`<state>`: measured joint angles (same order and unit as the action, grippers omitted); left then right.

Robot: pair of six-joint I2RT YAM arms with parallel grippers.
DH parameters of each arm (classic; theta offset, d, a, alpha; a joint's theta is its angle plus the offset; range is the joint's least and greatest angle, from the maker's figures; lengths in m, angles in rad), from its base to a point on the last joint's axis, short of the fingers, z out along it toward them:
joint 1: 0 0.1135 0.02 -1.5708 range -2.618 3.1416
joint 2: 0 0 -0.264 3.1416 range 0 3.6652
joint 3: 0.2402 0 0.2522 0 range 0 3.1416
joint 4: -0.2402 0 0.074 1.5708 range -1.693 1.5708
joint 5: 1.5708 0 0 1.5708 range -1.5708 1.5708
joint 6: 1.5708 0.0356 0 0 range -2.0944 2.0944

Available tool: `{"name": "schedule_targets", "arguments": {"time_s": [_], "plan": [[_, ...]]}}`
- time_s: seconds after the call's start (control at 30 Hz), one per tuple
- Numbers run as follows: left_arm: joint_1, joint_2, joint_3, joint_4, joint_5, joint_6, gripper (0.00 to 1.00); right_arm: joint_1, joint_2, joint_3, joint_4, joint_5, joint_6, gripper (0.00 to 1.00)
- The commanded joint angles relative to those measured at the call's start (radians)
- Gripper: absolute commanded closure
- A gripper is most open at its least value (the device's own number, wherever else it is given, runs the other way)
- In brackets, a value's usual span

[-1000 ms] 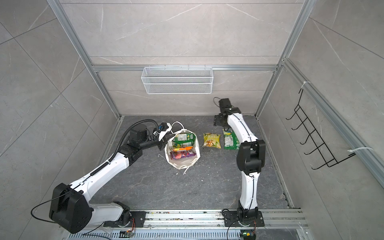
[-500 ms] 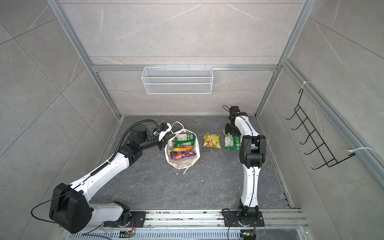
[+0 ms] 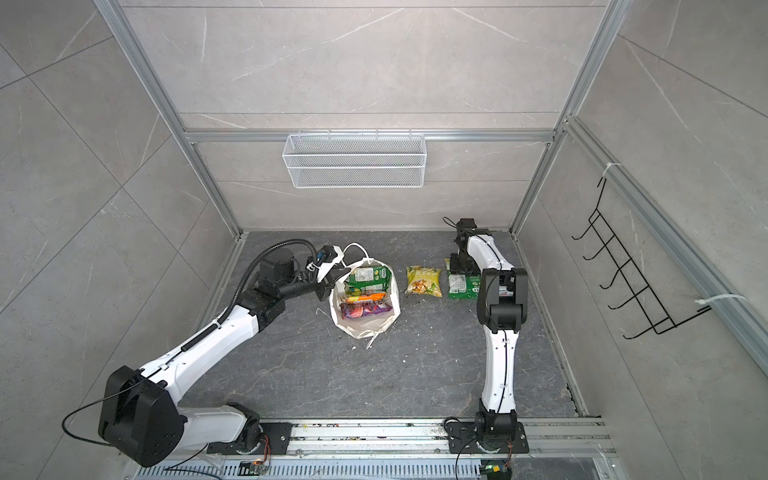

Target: Take the snacks out of the paper bag

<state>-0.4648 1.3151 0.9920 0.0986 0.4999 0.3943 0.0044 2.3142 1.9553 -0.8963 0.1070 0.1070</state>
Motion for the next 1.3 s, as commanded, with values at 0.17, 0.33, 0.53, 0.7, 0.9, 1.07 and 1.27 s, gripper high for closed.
{"name": "schedule_targets", "arguments": {"time_s": [0.17,0.33,0.53,0.7,0.9,1.07,1.27], "plan": [[0.002,-0.007,0.009,0.039,0.01,0.006,1.0,0.025,-0.047,-0.109,0.031,-0.076,-0.008,0.54],[0.002,-0.011,0.007,0.033,0.015,0.008,1.0,0.05,-0.058,-0.144,0.051,-0.083,-0.013,0.56],[0.002,-0.028,-0.002,0.026,0.017,0.005,1.0,0.063,-0.085,-0.171,0.073,-0.086,0.028,0.55],[0.002,-0.042,-0.007,0.023,0.019,0.001,1.0,0.061,-0.086,-0.161,0.059,-0.034,0.1,0.55],[0.002,-0.066,-0.015,0.005,0.019,0.0,1.0,0.054,-0.107,-0.142,0.023,0.007,0.143,0.54],[0.002,-0.08,-0.033,0.029,0.009,-0.01,1.0,0.054,-0.187,-0.147,0.007,0.032,0.146,0.51],[0.002,-0.068,-0.033,0.05,0.017,-0.015,1.0,0.013,-0.266,-0.168,0.029,0.073,0.116,0.31]]}}
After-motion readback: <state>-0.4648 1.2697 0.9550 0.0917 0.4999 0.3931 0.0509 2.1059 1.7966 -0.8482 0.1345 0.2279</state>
